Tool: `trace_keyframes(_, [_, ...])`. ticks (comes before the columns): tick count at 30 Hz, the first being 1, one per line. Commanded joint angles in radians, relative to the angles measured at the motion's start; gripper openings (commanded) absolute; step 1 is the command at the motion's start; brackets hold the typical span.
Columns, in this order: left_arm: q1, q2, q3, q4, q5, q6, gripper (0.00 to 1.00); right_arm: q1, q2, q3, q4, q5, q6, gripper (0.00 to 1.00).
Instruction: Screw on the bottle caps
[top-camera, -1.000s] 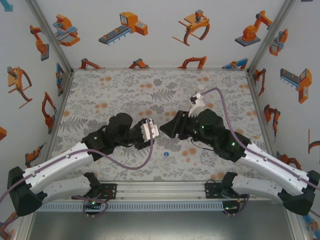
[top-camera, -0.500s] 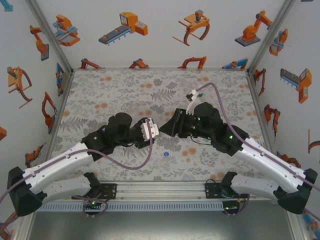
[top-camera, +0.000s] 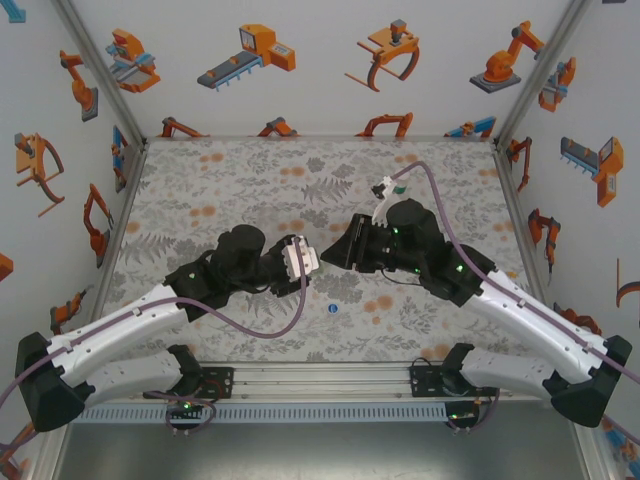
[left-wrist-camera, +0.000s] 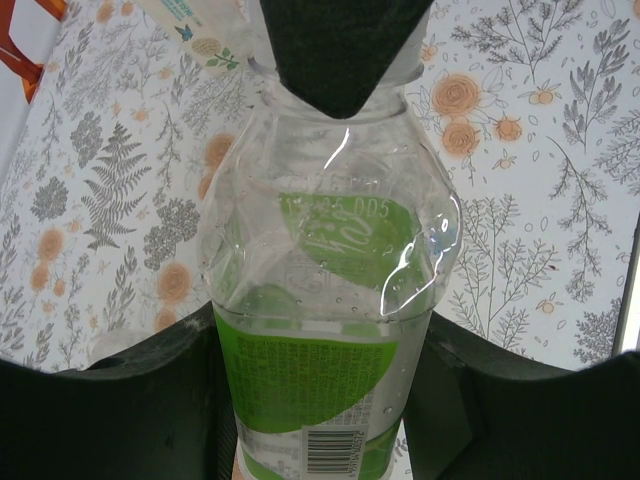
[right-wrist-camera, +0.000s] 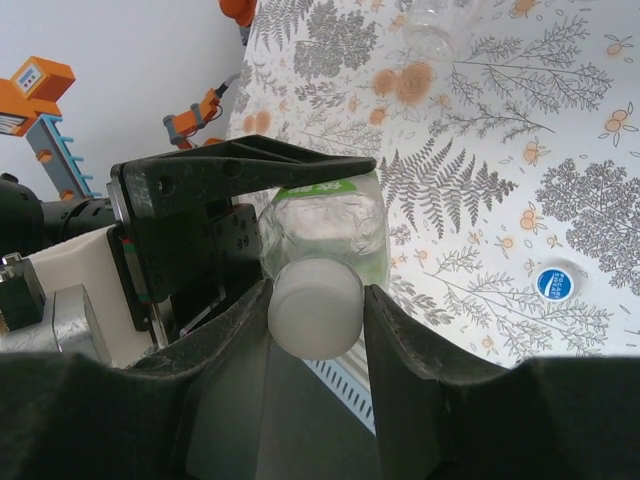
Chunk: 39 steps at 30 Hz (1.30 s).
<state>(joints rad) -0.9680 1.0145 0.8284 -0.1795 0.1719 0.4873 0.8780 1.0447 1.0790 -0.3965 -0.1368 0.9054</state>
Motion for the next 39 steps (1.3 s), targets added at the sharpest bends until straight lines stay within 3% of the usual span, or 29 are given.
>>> trace_keyframes(1, [-0.005,0.002,0.015,0.025,0.004,0.011,0.0,-0.008,0.01,0.033,-0.011,-0.014,-0.005,0.37])
trace_keyframes(4, [-0.004,0.0,0.015,0.023,-0.001,0.008,0.01,-0.01,0.011,0.038,-0.016,-0.012,-0.009,0.33])
trace_keyframes(6, [-0.005,-0.002,0.015,0.023,-0.004,0.006,0.15,-0.012,0.013,0.046,-0.034,-0.001,-0.015,0.28])
trace_keyframes(8, [-0.005,-0.002,0.015,0.02,-0.009,0.002,0.37,-0.011,0.021,0.06,-0.06,0.02,-0.033,0.21])
trace_keyframes(12, [-0.004,0.001,0.026,-0.018,-0.012,-0.005,0.55,-0.02,0.049,0.09,-0.1,0.034,-0.077,0.18])
trace_keyframes(14, [-0.004,-0.006,0.029,-0.041,-0.012,-0.012,0.69,-0.031,0.07,0.107,-0.115,0.036,-0.109,0.16])
trace_keyframes(16, [-0.005,-0.021,0.028,-0.06,-0.014,-0.02,0.74,-0.046,0.095,0.13,-0.141,0.038,-0.146,0.15])
trace_keyframes(17, [-0.005,-0.031,0.023,-0.065,-0.017,-0.023,0.82,-0.057,0.11,0.145,-0.159,0.041,-0.168,0.15])
trace_keyframes(29, [-0.005,-0.186,-0.028,-0.125,-0.028,-0.068,0.85,-0.189,0.364,0.413,-0.406,0.15,-0.482,0.12])
trace_keyframes(39, [0.015,-0.158,-0.045,-0.1,-0.108,-0.227,0.86,-0.303,0.616,0.62,-0.445,0.204,-0.597,0.11])
